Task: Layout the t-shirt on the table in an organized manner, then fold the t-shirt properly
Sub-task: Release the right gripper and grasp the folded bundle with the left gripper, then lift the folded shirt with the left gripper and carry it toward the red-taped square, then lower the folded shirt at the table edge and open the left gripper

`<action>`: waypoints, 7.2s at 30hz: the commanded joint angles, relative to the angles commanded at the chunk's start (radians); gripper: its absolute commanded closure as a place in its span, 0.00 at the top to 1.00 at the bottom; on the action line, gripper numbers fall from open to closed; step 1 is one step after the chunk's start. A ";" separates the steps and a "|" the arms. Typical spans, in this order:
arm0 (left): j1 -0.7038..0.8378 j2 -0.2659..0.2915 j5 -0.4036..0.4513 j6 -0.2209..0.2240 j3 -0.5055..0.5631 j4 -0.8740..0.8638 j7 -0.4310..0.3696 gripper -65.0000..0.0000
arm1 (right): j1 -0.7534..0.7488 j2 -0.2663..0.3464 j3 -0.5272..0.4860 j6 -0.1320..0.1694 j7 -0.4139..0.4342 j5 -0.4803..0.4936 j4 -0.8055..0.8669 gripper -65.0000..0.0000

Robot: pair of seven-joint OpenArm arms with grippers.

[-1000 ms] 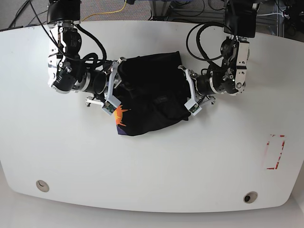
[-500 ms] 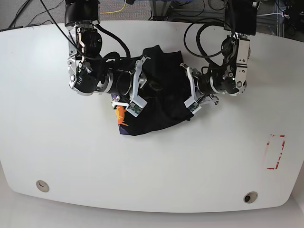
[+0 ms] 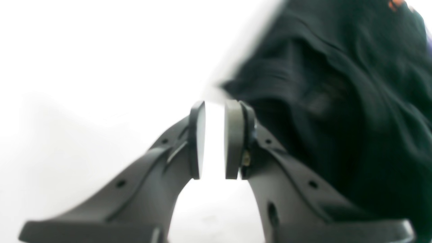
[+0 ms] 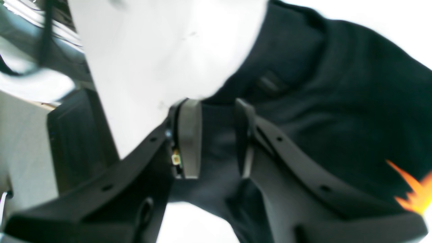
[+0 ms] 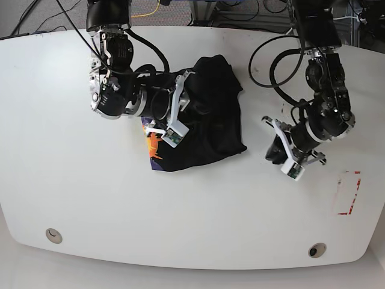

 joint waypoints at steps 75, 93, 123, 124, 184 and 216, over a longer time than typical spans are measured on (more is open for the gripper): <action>-0.198 -0.253 -0.304 0.000 0.551 -0.609 -0.041 0.13 | -0.158 -0.028 0.034 0.050 0.603 -0.697 -0.081 0.26; 0.081 -0.097 -0.298 0.000 0.416 -0.103 0.078 0.13 | -0.091 -0.034 0.034 0.050 0.486 -0.698 -0.101 0.25; 0.379 -0.066 0.052 0.002 0.345 -0.155 -0.310 0.13 | -0.064 -0.028 0.198 0.050 0.528 -0.698 -0.078 0.25; 0.382 -0.077 0.052 0.002 0.334 -0.155 -0.310 0.13 | -0.066 -0.028 0.203 0.050 0.520 -0.698 -0.071 0.25; 0.046 -0.002 0.301 0.298 -0.057 -0.638 -0.661 0.13 | -0.094 0.002 0.244 0.050 0.488 -0.697 0.014 0.25; 0.227 -0.232 0.301 0.087 -0.322 -0.571 -0.658 0.13 | -0.164 0.002 0.249 0.050 0.488 -0.695 0.029 0.25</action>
